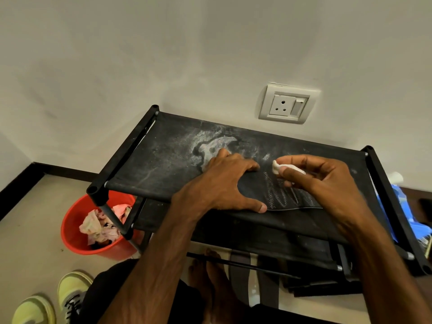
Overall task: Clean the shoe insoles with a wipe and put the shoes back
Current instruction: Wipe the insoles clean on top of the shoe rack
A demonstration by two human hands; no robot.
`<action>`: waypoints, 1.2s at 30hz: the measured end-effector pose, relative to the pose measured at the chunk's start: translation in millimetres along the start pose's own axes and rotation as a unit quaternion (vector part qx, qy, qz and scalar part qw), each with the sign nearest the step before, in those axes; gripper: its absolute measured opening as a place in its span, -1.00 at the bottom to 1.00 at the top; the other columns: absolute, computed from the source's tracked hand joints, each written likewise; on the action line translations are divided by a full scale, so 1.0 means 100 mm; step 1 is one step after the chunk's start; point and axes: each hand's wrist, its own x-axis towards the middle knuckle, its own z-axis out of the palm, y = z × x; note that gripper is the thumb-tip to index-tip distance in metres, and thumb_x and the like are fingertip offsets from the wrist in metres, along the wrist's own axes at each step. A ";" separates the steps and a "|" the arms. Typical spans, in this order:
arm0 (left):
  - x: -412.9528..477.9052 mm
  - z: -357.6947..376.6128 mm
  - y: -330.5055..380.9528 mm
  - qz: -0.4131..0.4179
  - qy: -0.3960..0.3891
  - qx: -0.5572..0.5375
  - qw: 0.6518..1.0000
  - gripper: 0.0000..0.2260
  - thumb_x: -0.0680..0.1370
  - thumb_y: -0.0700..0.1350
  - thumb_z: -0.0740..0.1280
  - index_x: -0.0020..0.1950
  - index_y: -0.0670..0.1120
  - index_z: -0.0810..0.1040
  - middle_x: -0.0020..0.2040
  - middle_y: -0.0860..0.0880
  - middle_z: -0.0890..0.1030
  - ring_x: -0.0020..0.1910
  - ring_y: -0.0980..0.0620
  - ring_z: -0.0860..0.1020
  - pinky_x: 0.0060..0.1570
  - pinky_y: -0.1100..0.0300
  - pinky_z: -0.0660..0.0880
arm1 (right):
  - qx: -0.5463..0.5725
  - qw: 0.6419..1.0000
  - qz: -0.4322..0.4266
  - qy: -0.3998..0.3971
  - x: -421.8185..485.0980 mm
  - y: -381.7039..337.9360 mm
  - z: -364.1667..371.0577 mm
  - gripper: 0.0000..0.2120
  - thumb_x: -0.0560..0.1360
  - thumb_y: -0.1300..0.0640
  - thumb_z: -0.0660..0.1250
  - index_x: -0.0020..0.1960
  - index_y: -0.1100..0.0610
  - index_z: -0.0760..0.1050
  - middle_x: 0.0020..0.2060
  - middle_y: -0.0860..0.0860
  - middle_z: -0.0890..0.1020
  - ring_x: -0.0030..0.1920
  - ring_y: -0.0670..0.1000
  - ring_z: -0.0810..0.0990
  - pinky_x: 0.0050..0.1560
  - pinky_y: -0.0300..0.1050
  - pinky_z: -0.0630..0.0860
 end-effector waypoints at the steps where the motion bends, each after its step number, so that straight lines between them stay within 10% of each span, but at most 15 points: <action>1: 0.00 0.00 0.00 0.000 -0.001 0.002 1.000 -0.17 0.29 0.40 0.50 0.47 0.10 0.39 0.28 0.07 0.47 0.27 0.03 0.26 0.30 0.03 0.34 | -0.007 1.000 0.000 0.001 0.01 -0.01 -0.01 -0.83 0.46 0.13 0.53 0.05 0.08 0.74 -0.06 0.01 0.77 -0.03 0.03 0.75 0.02 -0.11 0.69; 13: -0.01 -0.02 0.03 -0.029 -0.016 -0.039 0.999 0.03 0.27 0.35 0.55 0.60 0.05 0.16 0.34 0.16 0.45 0.35 0.05 0.21 0.40 -0.01 0.28 | -0.337 0.939 -0.034 -0.062 0.35 -0.07 0.04 -0.84 0.46 0.16 0.56 -0.06 -0.09 0.75 -0.15 -0.12 0.74 -0.20 -0.18 0.65 -0.23 -0.39 0.52; 23: 0.00 -0.02 0.03 -0.046 -0.023 -0.068 0.996 0.15 0.27 0.31 0.58 0.64 0.01 -0.02 0.38 0.15 0.45 0.42 0.02 0.17 0.45 -0.01 0.25 | -0.411 0.903 -0.046 -0.115 0.49 -0.19 0.21 -0.72 0.42 0.29 0.53 -0.04 -0.08 0.74 -0.06 -0.10 0.74 -0.03 -0.11 0.66 0.07 -0.08 0.65; 28: 0.02 -0.02 0.03 -0.048 -0.024 -0.071 0.996 0.13 0.27 0.31 0.58 0.64 0.01 0.02 0.35 0.16 0.46 0.38 0.05 0.21 0.42 -0.01 0.28 | -0.408 0.894 -0.042 -0.182 0.37 -0.23 0.11 -0.70 0.40 0.28 0.55 -0.07 -0.13 0.74 -0.03 -0.22 0.73 0.01 -0.23 0.64 0.00 -0.39 0.53; 36: 0.01 -0.02 0.05 -0.046 -0.026 -0.069 0.996 0.09 0.29 0.29 0.58 0.63 0.03 0.05 0.39 0.15 0.45 0.44 0.02 0.18 0.44 -0.03 0.25 | -0.400 0.910 -0.074 -0.078 0.46 -0.08 0.22 -0.73 0.48 0.24 0.50 0.07 -0.10 0.73 0.06 -0.05 0.73 0.05 -0.05 0.65 0.13 -0.09 0.62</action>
